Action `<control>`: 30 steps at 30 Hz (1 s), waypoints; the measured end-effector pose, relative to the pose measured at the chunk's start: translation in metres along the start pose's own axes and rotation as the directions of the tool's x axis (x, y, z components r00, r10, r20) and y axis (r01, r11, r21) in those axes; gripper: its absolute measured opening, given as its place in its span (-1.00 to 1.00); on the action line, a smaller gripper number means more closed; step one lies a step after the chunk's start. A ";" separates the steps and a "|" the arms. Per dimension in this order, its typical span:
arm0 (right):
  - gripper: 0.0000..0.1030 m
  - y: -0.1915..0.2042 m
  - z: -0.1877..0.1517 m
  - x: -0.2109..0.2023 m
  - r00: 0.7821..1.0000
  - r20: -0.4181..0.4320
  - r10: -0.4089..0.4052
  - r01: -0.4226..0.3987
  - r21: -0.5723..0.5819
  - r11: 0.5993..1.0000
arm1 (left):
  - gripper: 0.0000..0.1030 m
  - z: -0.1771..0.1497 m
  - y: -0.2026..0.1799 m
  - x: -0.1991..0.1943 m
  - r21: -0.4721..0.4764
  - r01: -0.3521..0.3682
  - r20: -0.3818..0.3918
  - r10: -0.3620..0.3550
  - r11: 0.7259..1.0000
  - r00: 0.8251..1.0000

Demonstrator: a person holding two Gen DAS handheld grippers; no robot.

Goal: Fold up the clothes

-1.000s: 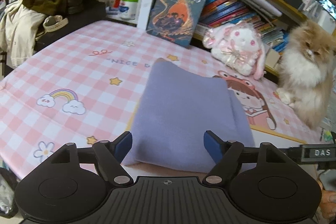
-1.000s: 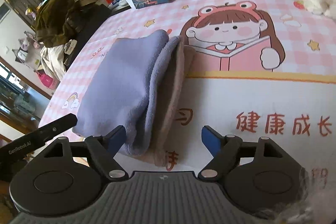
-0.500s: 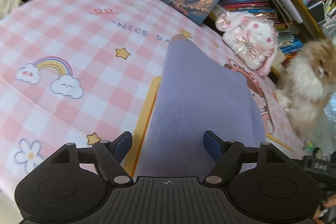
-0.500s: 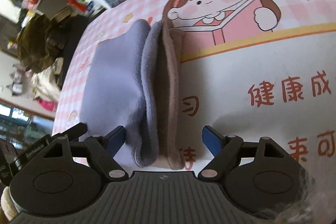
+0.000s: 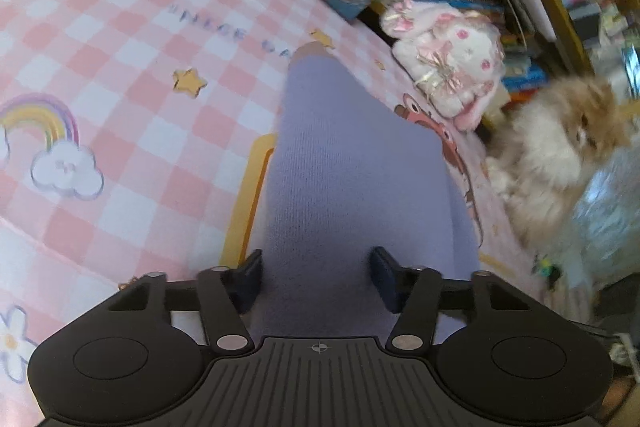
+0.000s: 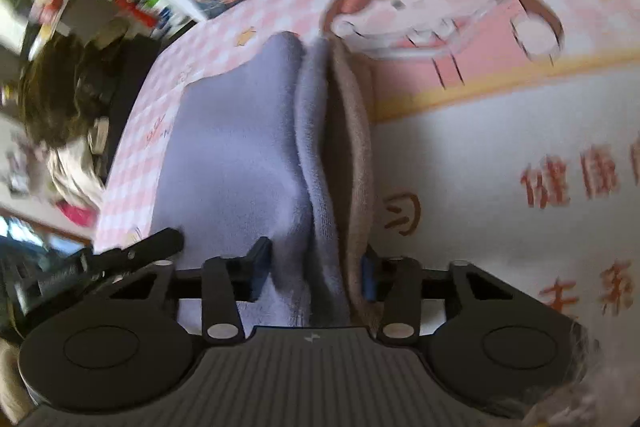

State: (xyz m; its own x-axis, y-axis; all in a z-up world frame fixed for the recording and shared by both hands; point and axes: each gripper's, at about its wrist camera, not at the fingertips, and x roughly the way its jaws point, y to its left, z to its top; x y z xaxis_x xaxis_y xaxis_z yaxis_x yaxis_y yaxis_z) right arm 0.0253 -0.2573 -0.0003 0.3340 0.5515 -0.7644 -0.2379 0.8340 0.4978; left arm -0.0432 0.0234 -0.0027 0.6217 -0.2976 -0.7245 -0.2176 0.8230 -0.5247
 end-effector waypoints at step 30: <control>-0.43 0.008 0.013 0.001 1.000 0.015 0.025 -0.023 -0.113 0.993 | -0.09 0.011 -0.001 0.003 -0.012 0.091 0.000 -0.091 0.996 0.996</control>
State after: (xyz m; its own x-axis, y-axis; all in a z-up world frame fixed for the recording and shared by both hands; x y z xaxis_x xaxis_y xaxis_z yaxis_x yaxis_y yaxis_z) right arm 0.0360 -0.2502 0.0082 0.3414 0.5722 -0.7457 -0.3472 0.8140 0.4657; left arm -0.0328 0.0272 0.0008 0.6392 -0.3708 -0.6738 -0.1694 0.7866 -0.5937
